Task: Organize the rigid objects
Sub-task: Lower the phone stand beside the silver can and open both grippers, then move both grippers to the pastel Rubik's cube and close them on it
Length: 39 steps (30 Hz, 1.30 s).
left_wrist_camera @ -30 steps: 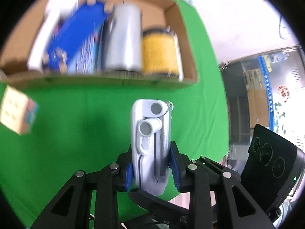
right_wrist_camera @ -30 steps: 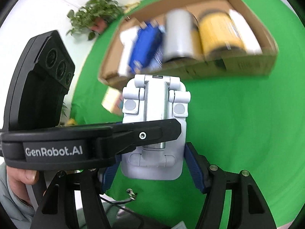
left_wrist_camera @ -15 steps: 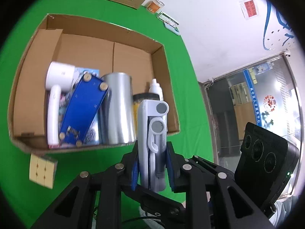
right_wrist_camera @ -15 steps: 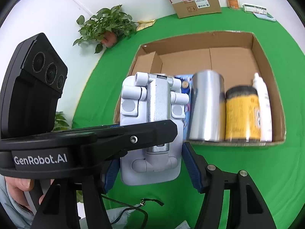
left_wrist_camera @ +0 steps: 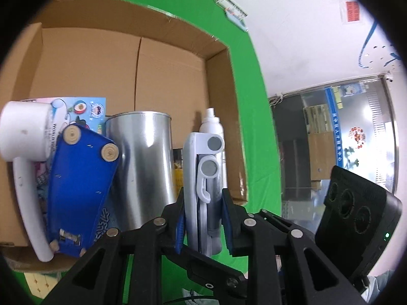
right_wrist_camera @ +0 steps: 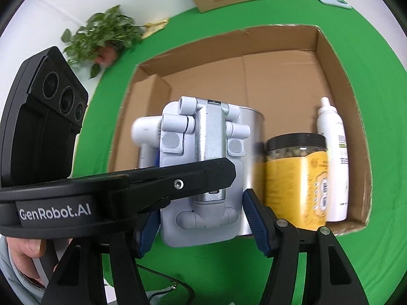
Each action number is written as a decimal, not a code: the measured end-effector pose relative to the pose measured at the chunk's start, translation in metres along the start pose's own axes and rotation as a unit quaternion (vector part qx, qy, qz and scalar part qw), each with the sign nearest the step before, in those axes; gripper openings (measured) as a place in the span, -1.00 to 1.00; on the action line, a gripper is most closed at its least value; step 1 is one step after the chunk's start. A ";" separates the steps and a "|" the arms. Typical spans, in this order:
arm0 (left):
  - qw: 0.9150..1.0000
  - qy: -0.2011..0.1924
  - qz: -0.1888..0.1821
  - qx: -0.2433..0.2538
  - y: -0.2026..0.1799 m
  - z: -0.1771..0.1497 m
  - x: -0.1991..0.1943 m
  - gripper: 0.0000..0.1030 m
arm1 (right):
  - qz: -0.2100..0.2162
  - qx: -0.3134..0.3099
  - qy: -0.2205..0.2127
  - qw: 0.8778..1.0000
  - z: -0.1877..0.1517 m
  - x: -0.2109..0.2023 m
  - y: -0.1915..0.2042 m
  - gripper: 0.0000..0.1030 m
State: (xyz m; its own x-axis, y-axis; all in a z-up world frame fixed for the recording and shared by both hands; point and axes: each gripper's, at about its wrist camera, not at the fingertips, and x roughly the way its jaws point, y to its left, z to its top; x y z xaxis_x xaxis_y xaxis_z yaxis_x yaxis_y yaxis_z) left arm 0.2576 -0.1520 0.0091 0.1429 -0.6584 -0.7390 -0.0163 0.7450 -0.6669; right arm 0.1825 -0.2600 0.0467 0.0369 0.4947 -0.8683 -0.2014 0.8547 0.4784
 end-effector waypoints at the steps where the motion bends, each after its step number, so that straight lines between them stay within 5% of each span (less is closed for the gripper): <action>1: 1.000 0.003 0.014 -0.001 0.000 0.001 0.003 -0.54 | -0.004 0.001 0.005 1.000 0.002 0.003 -0.005 0.15; 4: 0.999 -0.024 0.046 0.012 -0.002 0.001 -0.004 -0.37 | -0.030 -0.008 0.004 1.000 0.004 0.006 -0.012 0.16; 7: 0.994 -0.074 0.064 0.039 -0.009 -0.007 -0.030 -0.12 | -0.042 -0.008 -0.006 0.999 0.002 -0.003 -0.017 0.57; 9: 0.986 -0.119 0.101 0.055 -0.013 -0.017 -0.054 0.31 | -0.062 -0.015 -0.031 0.997 -0.002 -0.014 -0.016 0.76; 11: 0.975 -0.163 0.132 0.069 -0.015 -0.029 -0.076 0.49 | -0.085 -0.031 -0.060 0.994 -0.008 -0.028 -0.011 0.87; 14: 0.959 -0.203 0.188 0.069 -0.012 -0.050 -0.107 0.56 | -0.113 -0.049 -0.097 0.988 -0.020 -0.048 -0.002 0.96; 16: 0.955 -0.211 0.199 0.060 -0.005 -0.063 -0.121 0.56 | -0.126 -0.056 -0.106 0.985 -0.028 -0.055 0.005 0.96; 17: 0.953 -0.218 0.201 0.059 -0.002 -0.071 -0.129 0.52 | -0.129 -0.057 -0.107 0.984 -0.031 -0.058 0.008 0.95; 19: 0.947 -0.226 0.221 0.062 0.003 -0.083 -0.138 -0.40 | -0.130 -0.062 -0.112 0.983 -0.039 -0.065 0.015 0.58; 20: 0.946 -0.215 0.233 0.061 0.007 -0.087 -0.139 -0.95 | -0.127 -0.068 -0.114 0.983 -0.043 -0.069 0.020 0.11; 22: 0.940 -0.214 0.261 0.047 0.015 -0.098 -0.144 -0.93 | -0.141 -0.080 -0.115 0.980 -0.052 -0.075 0.030 0.00; 23: 0.935 -0.225 0.270 0.047 0.016 -0.105 -0.149 -0.91 | -0.145 -0.080 -0.121 0.979 -0.058 -0.079 0.033 0.14; 24: 0.928 -0.234 0.287 0.044 0.018 -0.110 -0.152 -0.65 | -0.140 -0.078 -0.124 0.979 -0.060 -0.082 0.035 0.66; 25: 0.923 -0.233 0.303 0.039 0.021 -0.114 -0.153 -0.32 | -0.131 -0.069 -0.133 0.980 -0.066 -0.087 0.038 0.97; 26: 0.920 -0.224 0.320 0.034 0.025 -0.117 -0.154 0.61 | -0.130 -0.066 -0.141 0.979 -0.070 -0.090 0.039 1.00; 27: 0.918 -0.219 0.328 0.033 0.031 -0.120 -0.156 0.99 | -0.133 -0.062 -0.149 0.978 -0.075 -0.091 0.041 0.99; 29: 0.914 -0.231 0.331 0.031 0.043 -0.130 -0.160 0.99 | -0.127 -0.062 -0.137 0.980 -0.080 -0.085 0.044 0.99; 36: 0.961 -0.154 0.225 -0.033 0.119 -0.141 -0.147 0.99 | -0.114 -0.071 -0.063 0.989 -0.116 -0.047 0.058 0.99; 39: 0.976 -0.114 0.182 -0.048 0.145 -0.143 -0.129 0.97 | -0.112 -0.073 -0.040 0.990 -0.131 -0.034 0.064 0.99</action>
State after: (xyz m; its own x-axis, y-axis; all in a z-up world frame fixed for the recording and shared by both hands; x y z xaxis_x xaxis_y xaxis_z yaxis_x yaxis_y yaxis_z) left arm 0.0955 0.0253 -0.0057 0.3259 -0.3030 -0.8955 -0.1979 0.9044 -0.3780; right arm 0.0400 -0.2430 0.0891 0.1722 0.3105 -0.9348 -0.3176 0.9158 0.2457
